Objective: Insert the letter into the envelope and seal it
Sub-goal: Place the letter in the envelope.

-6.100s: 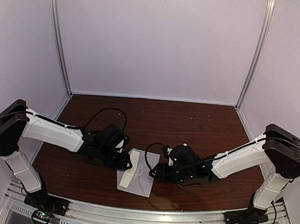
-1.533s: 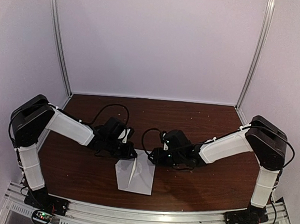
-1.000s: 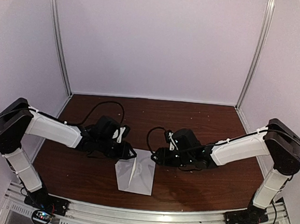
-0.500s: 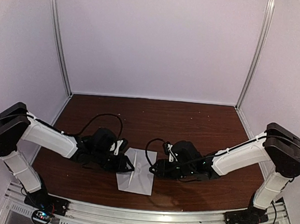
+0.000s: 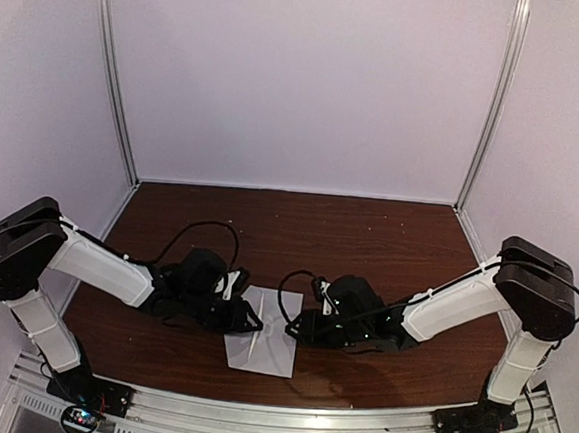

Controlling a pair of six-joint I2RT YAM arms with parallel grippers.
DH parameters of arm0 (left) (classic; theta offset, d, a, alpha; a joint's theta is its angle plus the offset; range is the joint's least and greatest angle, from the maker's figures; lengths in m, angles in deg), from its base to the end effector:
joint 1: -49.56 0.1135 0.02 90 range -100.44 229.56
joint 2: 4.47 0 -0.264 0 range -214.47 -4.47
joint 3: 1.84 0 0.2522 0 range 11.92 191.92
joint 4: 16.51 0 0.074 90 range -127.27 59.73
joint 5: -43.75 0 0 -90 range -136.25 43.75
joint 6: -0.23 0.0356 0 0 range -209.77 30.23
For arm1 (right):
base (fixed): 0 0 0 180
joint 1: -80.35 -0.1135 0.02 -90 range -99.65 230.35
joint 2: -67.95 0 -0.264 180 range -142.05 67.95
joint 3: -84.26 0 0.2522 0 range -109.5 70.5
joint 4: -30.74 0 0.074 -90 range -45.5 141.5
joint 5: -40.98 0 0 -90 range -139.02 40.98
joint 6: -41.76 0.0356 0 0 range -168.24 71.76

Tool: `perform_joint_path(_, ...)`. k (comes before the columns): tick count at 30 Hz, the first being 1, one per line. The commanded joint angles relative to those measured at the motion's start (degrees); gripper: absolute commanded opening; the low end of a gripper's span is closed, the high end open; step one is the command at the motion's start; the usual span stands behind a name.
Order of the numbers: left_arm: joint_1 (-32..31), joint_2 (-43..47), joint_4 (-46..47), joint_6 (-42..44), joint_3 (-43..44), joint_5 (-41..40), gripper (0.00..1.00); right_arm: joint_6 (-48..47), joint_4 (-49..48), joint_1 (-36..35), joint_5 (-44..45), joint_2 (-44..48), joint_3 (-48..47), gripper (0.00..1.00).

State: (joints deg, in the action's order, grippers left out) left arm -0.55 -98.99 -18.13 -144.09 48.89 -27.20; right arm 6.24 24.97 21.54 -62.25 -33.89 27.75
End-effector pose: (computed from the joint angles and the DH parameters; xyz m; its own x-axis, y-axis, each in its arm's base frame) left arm 0.1825 -0.2364 0.1255 -0.9749 -0.0309 -0.2207 0.1377 0.6949 -0.7058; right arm 0.1666 0.2910 0.1233 -0.9438 -0.0291 -0.3293 -0.2685 0.6486 0.7122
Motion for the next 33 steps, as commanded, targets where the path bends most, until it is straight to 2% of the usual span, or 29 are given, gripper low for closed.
perform_joint_path(1,-0.3,-1.5,2.8,-0.2,0.2,0.7,0.35,0.6,-1.6,-0.5,-0.4,-1.7,-0.7,0.48)
perform_joint_path(25,-2.1,-4.8,4.3,-0.8,2.3,1.6,0.32,1.0,-2.7,-0.7,-0.6,-3.2,-1.4,0.44)
perform_joint_path(33,-2.1,1.2,-4.1,2.5,3.9,-6.8,0.33,-1.8,0.7,-0.8,4.1,2.4,-0.9,0.47)
